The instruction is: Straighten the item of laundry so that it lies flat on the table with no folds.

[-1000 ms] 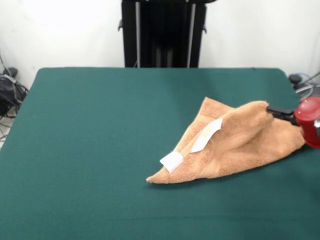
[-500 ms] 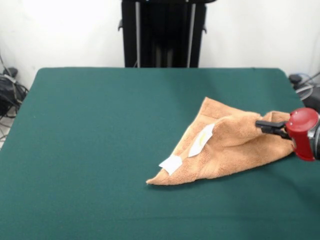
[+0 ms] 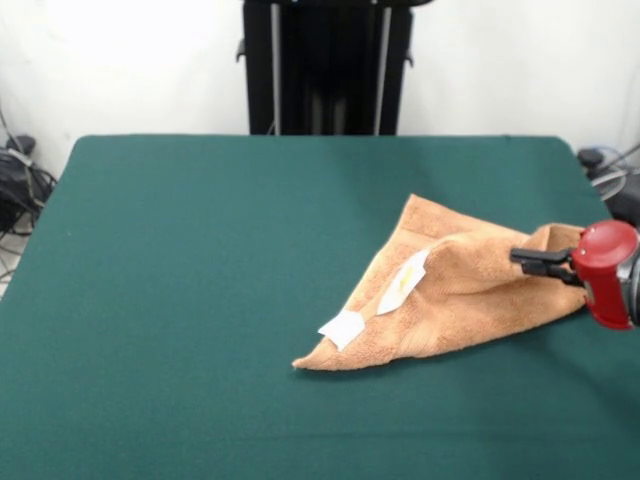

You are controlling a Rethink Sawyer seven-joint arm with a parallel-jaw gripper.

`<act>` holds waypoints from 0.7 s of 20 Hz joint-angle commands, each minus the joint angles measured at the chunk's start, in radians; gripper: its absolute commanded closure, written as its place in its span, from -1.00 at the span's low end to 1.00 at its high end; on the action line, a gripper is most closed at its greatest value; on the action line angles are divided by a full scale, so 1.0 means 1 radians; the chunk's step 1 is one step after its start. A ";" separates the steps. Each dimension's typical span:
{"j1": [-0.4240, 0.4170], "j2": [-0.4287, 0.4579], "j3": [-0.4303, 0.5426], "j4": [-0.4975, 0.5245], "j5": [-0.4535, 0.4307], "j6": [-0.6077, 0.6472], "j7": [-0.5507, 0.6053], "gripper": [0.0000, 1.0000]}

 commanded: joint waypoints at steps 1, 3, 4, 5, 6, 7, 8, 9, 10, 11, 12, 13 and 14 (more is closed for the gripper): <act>0.003 -0.036 -0.153 0.032 0.073 -0.096 0.146 1.00; 0.003 -0.034 -0.151 0.034 0.074 -0.096 0.141 1.00; 0.003 -0.034 -0.153 0.035 0.076 -0.095 0.139 1.00; 0.002 -0.035 -0.156 0.036 0.080 -0.094 0.137 1.00; 0.001 -0.035 -0.159 0.036 0.084 -0.093 0.135 1.00; 0.000 -0.036 -0.163 0.037 0.088 -0.092 0.132 1.00; -0.001 -0.036 -0.164 0.038 0.091 -0.091 0.132 1.00; 0.001 -0.035 -0.158 0.040 0.088 -0.090 0.133 1.00; 0.001 -0.034 -0.157 0.041 0.089 -0.089 0.133 1.00; 0.002 -0.033 -0.152 0.042 0.088 -0.087 0.132 1.00; 0.001 -0.033 -0.153 0.043 0.088 -0.085 0.128 1.00; 0.001 -0.033 -0.154 0.043 0.088 -0.082 0.126 1.00; 0.002 -0.034 -0.156 0.043 0.089 -0.080 0.124 1.00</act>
